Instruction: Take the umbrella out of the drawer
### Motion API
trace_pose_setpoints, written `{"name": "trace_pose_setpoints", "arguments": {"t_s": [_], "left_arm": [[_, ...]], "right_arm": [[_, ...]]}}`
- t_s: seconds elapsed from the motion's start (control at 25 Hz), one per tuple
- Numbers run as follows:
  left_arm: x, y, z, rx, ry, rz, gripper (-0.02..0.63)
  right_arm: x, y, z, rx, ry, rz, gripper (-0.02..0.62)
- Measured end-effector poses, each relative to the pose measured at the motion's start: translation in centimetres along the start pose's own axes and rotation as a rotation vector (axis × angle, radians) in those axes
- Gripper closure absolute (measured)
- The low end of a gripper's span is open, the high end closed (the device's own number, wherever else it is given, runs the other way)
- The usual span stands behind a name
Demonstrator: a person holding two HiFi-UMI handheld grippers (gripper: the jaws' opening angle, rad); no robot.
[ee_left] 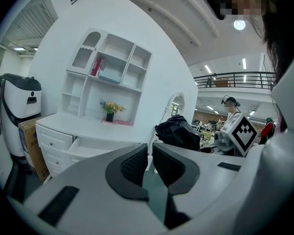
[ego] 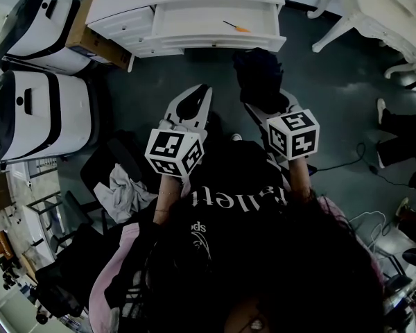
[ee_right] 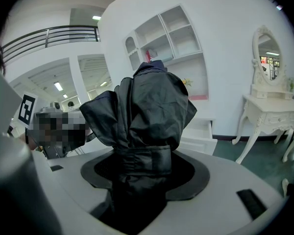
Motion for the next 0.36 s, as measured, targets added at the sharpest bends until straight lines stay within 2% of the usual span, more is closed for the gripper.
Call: {"name": "trace_pose_setpoints", "arguments": {"t_s": [0.36], "left_arm": [[0.03, 0.15, -0.08, 0.01, -0.01, 0.018, 0.565]], "right_arm": [[0.51, 0.12, -0.11, -0.015, -0.012, 0.007, 0.314]]}}
Point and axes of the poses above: the fingertips, and each gripper's own axes: y forward along the fingers, x to its right, z out of its top, the point moved 9 cm from there along -y, backward along the fingers, and after that the axes turned 6 degrees about -y, right-handed, at the moved point
